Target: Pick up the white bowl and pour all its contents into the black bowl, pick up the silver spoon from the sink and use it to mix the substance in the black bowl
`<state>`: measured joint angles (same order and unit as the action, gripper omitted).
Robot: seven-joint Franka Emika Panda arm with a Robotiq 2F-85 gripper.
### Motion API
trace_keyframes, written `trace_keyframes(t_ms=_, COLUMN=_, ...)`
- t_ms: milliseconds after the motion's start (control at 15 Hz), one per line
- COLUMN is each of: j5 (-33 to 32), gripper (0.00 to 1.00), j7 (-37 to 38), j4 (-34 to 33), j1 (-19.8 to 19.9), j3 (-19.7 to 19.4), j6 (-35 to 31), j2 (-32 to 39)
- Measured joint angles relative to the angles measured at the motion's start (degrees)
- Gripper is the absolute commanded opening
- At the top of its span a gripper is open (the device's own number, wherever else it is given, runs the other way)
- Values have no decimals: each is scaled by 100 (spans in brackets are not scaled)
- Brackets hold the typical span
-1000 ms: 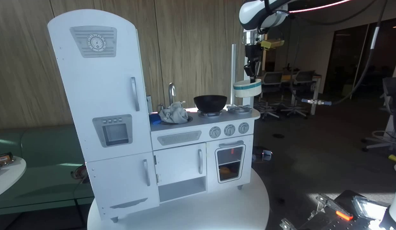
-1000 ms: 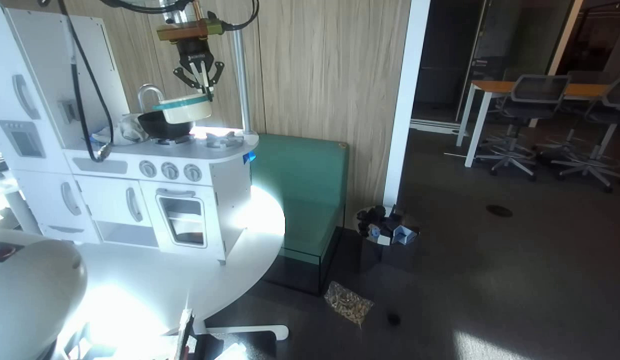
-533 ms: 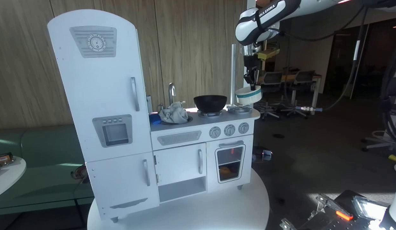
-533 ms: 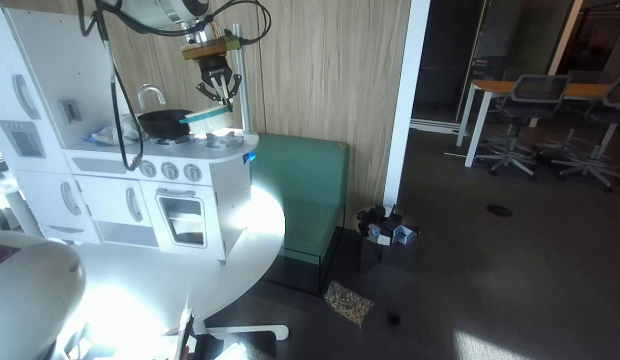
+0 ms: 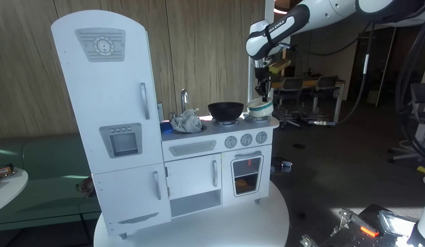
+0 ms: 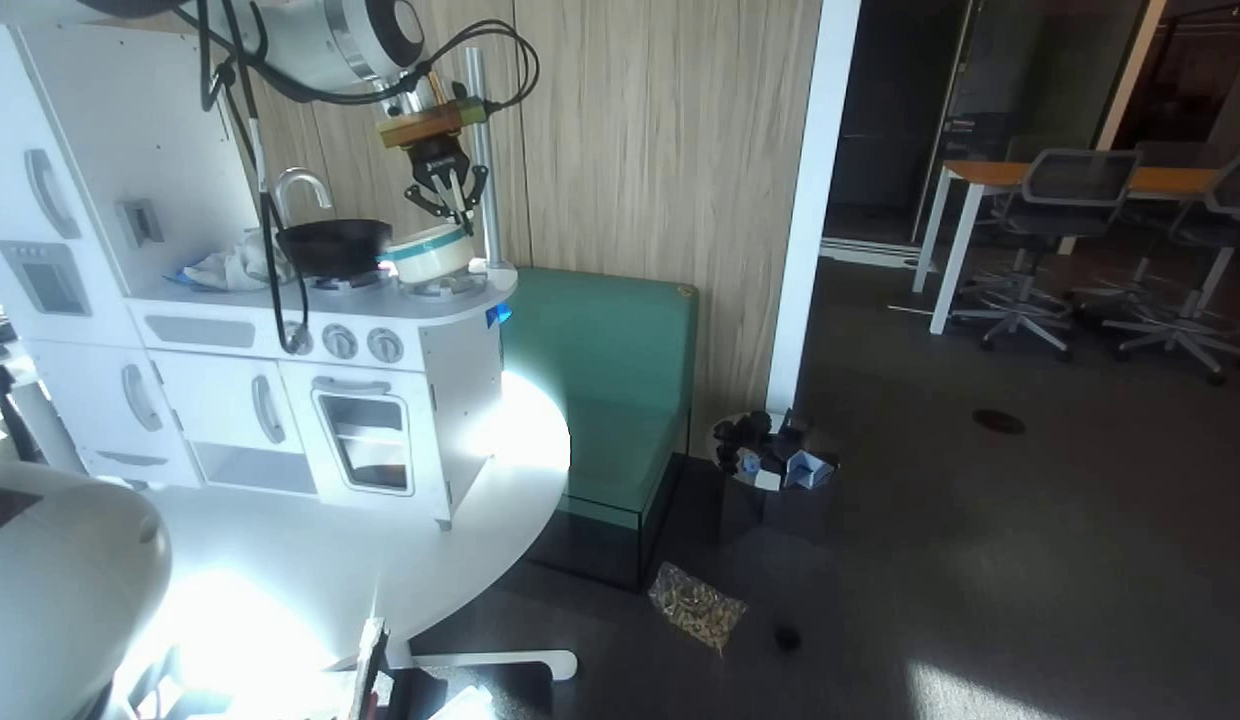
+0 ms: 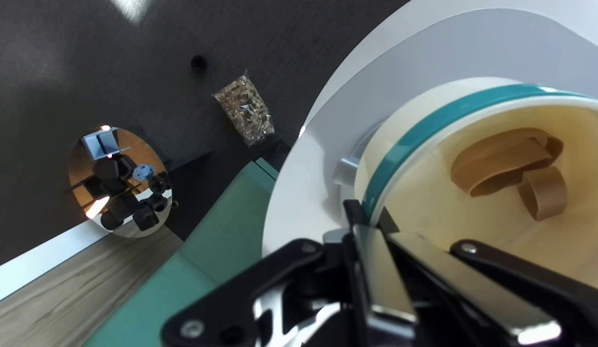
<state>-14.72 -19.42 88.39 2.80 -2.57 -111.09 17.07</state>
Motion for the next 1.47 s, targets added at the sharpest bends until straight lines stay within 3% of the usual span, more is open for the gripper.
trace_keyframes(t_ms=67, j5=-16, gripper=4, j7=-3, j4=-56, j1=0, j3=0, j6=-48, j2=49)
trace_keyframes(t_ms=200, j5=-22, gripper=32, j7=-13, j4=-168, j1=4, j3=-1, j6=-62, j2=138)
trace_keyframes(t_ms=800, j5=25, gripper=98, j7=-5, j4=-359, j1=30, j3=-12, j6=-63, j2=276)
trace_keyframes(t_ms=1133, j5=-98, gripper=100, j7=96, j4=-361, j1=-102, j3=25, j6=82, j2=-5)
trace_keyframes(t_ms=1467, j5=-96, gripper=100, j7=58, j4=-279, j1=-502, j3=468, j6=792, j2=-691)
